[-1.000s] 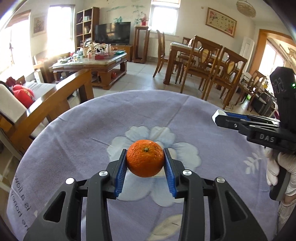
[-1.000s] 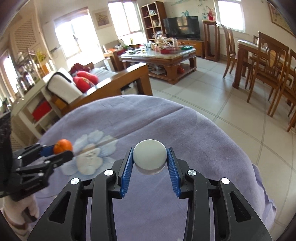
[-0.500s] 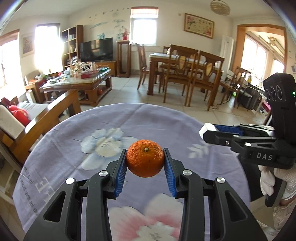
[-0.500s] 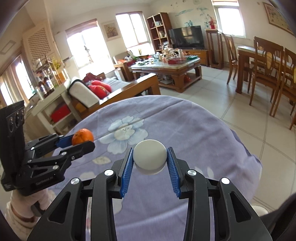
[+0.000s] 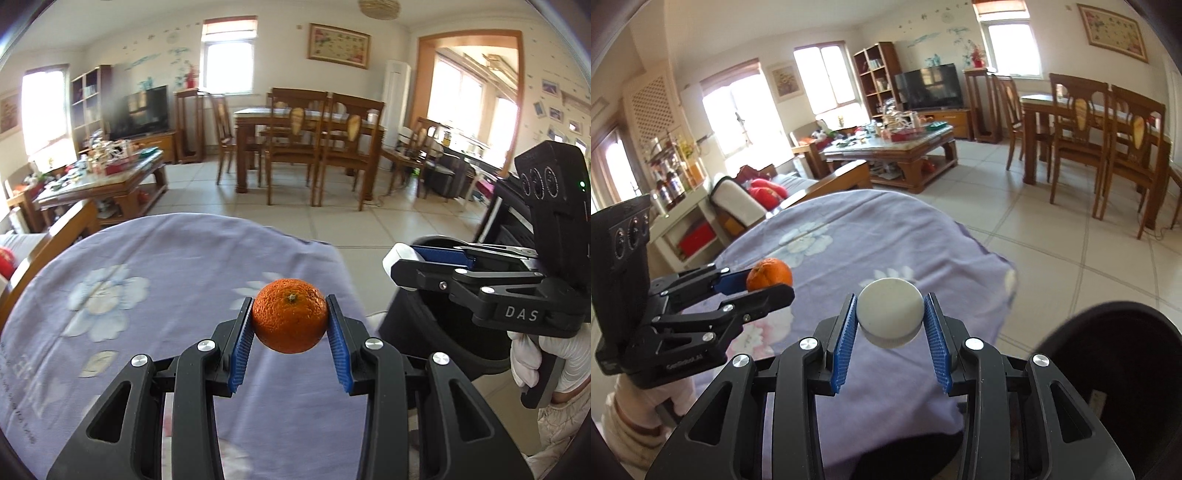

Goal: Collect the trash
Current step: 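Carry the orange and white lid over the black bin and open both tools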

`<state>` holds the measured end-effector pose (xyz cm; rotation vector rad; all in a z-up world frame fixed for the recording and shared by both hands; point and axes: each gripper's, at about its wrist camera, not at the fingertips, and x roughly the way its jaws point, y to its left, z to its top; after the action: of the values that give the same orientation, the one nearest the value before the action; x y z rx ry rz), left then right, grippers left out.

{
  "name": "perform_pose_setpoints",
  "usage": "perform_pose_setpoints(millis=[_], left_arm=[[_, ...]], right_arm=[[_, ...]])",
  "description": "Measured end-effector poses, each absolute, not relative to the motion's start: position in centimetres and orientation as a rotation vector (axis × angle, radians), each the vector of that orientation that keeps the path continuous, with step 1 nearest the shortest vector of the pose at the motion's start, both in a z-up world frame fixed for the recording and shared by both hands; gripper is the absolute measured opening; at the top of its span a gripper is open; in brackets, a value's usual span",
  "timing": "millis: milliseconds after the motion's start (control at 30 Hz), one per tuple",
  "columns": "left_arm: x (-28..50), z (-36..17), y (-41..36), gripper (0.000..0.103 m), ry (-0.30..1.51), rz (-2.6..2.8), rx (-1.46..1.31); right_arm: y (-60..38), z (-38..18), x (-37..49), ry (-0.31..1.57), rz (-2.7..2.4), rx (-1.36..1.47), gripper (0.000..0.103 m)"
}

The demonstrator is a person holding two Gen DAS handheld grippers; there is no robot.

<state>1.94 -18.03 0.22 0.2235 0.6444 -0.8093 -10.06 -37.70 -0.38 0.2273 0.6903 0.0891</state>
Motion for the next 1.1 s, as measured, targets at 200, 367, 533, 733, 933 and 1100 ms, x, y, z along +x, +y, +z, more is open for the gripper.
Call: perform_pose_setpoints(millis=[200,367,533,733,933,1100], left_arm=[[-0.4,-1.0,-22.2,0.038,0.658,-0.885,0.247],[-2.0,-2.0,-25.8,0.038,0.674,-0.948,0.275],[-3.9,-3.0,-29.7,0.038,0.685,-1.029,0.318],[-5.4,-4.4,-33.7,0.038,0.701,-1.114,0.357],[-6.6,-6.4,-36.9,0.038,0.737,-1.174,0.400],[-6.8,-7.8,-38.9,0.038,0.766,-1.201,0.430]], right_arm=[[-42.2,-1.3,-13.9,0.697,0.012,0.250,0.037],[-45.6,-2.5,-16.5,0.699,-0.044,0.284,0.037],[-49.1,-3.6,-19.2,0.700,-0.108,0.327,0.037],[-53.0,-5.2,-21.9,0.710,-0.178,0.374,0.037],[-56.4,-7.0,-23.7,0.724,-0.244,0.413,0.037],[-58.2,-8.5,-24.8,0.742,-0.273,0.430,0.037]])
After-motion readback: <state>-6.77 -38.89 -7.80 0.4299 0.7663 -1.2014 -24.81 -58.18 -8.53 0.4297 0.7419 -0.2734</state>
